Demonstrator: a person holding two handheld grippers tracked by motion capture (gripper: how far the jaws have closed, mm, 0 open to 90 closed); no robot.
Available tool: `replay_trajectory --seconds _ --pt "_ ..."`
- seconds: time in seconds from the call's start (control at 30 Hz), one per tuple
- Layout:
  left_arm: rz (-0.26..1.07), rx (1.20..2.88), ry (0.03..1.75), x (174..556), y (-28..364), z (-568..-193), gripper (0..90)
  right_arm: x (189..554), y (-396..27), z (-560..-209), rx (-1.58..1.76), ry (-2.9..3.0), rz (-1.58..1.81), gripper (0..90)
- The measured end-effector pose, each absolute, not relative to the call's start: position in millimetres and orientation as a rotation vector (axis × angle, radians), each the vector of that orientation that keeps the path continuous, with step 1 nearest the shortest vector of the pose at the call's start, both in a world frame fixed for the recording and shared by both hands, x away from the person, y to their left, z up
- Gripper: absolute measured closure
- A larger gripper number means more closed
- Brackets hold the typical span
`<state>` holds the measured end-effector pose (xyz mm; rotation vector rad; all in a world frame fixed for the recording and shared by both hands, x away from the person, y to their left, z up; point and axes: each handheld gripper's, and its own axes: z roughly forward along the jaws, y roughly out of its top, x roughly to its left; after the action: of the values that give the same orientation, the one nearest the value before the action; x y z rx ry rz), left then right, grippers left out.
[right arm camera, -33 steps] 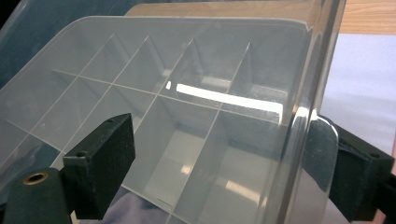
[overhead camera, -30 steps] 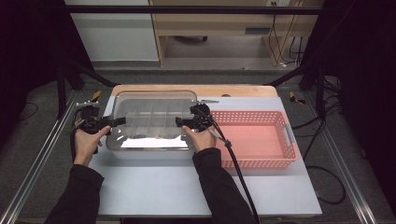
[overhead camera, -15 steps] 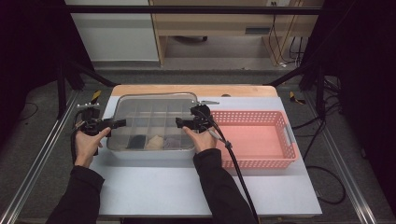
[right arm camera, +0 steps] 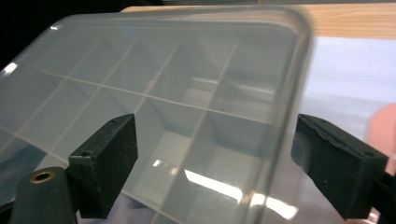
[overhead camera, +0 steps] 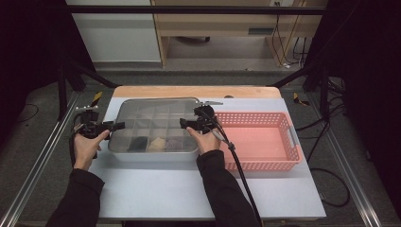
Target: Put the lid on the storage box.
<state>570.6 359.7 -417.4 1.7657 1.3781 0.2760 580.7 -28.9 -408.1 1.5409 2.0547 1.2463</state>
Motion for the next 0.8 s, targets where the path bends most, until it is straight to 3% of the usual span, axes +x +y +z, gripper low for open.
replay_trajectory --seconds 0.6,0.8 --pt "0.356 1.724 1.281 540 359 -389 37.4 562 -44 -391 1.459 2.038 1.272 23.6" --pt "0.381 1.749 1.220 517 349 -383 43.7 545 -63 -381 1.405 2.036 1.263 28.4"
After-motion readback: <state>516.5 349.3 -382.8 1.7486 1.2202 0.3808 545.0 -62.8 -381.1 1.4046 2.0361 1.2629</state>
